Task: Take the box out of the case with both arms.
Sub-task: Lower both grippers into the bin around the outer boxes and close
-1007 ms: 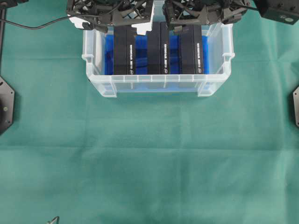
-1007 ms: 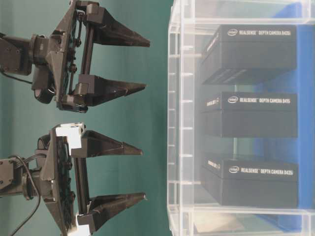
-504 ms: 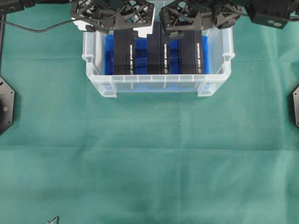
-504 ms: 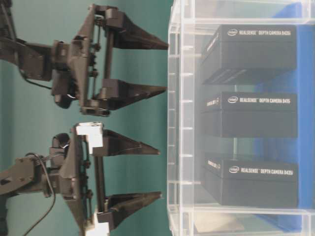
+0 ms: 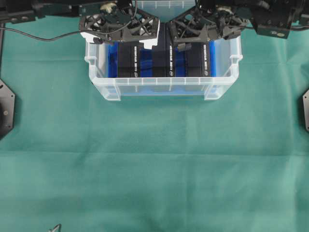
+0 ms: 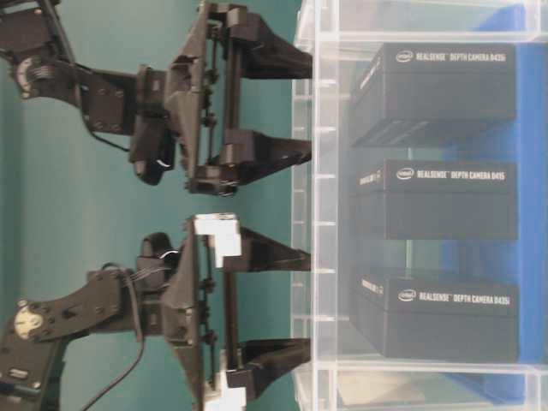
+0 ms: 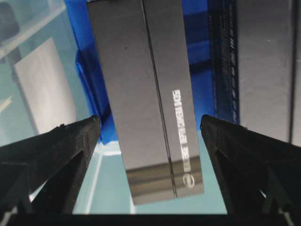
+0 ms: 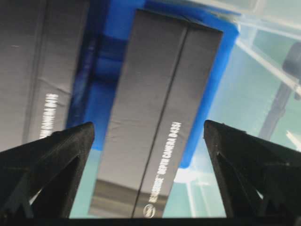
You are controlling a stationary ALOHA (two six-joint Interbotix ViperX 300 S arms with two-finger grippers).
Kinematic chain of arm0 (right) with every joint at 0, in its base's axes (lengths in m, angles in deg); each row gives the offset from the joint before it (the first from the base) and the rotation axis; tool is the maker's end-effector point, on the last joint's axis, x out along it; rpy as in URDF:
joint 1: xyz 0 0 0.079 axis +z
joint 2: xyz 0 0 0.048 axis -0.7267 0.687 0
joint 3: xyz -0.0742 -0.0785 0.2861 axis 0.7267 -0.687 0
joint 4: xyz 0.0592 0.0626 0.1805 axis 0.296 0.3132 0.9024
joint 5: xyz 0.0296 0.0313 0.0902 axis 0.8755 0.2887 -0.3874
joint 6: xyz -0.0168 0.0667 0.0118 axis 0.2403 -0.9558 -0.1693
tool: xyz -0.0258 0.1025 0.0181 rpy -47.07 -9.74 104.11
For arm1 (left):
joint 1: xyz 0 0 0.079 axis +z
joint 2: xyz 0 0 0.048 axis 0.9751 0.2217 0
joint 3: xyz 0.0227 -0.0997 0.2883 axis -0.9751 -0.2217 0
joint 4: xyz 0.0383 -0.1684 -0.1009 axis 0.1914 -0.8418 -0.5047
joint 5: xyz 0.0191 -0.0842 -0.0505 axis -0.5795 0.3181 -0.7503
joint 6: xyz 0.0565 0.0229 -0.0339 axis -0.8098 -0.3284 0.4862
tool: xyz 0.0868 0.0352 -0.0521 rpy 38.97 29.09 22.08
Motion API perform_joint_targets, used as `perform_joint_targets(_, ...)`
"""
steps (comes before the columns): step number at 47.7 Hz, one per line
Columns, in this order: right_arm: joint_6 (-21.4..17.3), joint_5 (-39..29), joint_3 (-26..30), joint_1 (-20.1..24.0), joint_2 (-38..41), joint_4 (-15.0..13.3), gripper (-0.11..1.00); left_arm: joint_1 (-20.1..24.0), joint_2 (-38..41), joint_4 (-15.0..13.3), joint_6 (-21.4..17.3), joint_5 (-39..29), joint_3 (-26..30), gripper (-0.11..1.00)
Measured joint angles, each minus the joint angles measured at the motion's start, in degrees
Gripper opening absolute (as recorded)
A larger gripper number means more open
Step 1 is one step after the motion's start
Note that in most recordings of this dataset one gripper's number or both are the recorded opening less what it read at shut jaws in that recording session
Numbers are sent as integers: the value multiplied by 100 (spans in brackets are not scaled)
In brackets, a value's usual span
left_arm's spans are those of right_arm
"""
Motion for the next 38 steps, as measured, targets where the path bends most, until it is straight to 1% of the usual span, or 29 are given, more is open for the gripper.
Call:
perform_joint_targets(10,0,255,-211,-9,26,0,96,0,114,-9,0,123,-18,91)
perform_joint_targets(18,-9,396,-316,-18,88,0,96,9,211,-9,9,211,-158,91)
perform_joint_targets(38,-26,554,-325,-44,176,0,96,9,220,-9,44,404,-334,91)
